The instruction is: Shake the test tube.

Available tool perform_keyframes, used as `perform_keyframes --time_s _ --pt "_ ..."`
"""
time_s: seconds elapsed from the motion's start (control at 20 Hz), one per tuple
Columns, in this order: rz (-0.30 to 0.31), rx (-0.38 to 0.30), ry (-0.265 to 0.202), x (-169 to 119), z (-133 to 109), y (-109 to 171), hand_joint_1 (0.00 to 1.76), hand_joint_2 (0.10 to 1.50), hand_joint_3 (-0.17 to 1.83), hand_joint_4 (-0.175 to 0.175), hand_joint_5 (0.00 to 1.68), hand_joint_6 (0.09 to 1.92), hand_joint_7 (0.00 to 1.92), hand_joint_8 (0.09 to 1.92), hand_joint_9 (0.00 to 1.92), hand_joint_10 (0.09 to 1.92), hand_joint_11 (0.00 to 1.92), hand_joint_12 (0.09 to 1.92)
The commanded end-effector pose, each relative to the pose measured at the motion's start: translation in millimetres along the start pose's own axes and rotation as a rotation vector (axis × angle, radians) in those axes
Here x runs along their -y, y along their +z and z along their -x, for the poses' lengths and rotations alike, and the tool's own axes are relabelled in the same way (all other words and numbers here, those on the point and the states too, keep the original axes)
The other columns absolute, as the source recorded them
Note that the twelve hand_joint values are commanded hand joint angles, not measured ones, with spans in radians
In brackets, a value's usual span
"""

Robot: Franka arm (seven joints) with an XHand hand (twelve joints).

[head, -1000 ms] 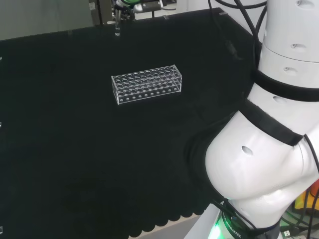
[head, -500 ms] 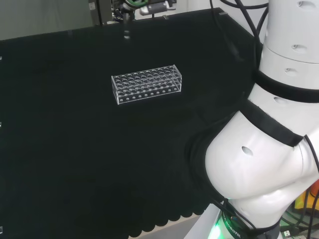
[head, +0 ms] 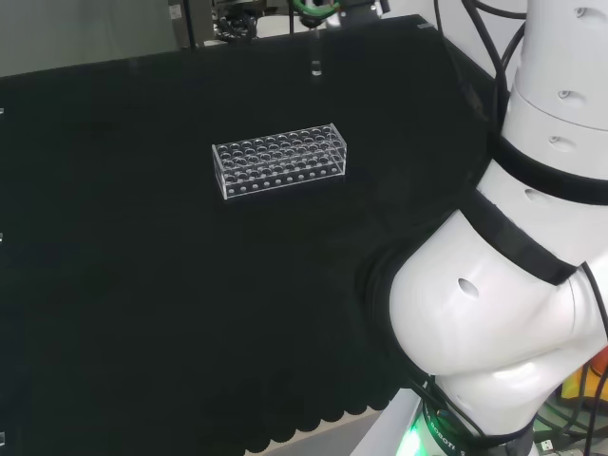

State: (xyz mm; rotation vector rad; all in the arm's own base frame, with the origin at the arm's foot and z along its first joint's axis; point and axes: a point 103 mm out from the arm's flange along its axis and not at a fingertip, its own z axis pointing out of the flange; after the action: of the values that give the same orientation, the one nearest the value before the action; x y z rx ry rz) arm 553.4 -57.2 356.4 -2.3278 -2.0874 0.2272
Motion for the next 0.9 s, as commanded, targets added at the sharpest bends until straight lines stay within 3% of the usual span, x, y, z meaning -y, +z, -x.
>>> perform_keyframes --time_s 0.05,0.2,0.4,0.9 --pt "0.005 0.027 0.055 3 32 -6 1.41 1.04 0.0 -0.175 1.15 0.37 1.15 1.08 1.1 0.81 1.14 0.99" --pt "0.006 0.025 0.05 2 28 -6 1.41 1.04 0.0 -0.175 1.15 0.37 1.15 1.08 1.1 0.82 1.14 0.99" --pt "0.0 0.002 0.005 -1 7 0 1.41 1.04 0.0 -0.175 1.15 0.37 1.15 1.08 1.1 0.82 1.14 0.99" --pt "0.045 -0.185 -0.136 -19 -85 -2 1.41 1.04 0.0 -0.175 1.15 0.37 1.15 1.08 1.1 0.82 1.14 0.99"
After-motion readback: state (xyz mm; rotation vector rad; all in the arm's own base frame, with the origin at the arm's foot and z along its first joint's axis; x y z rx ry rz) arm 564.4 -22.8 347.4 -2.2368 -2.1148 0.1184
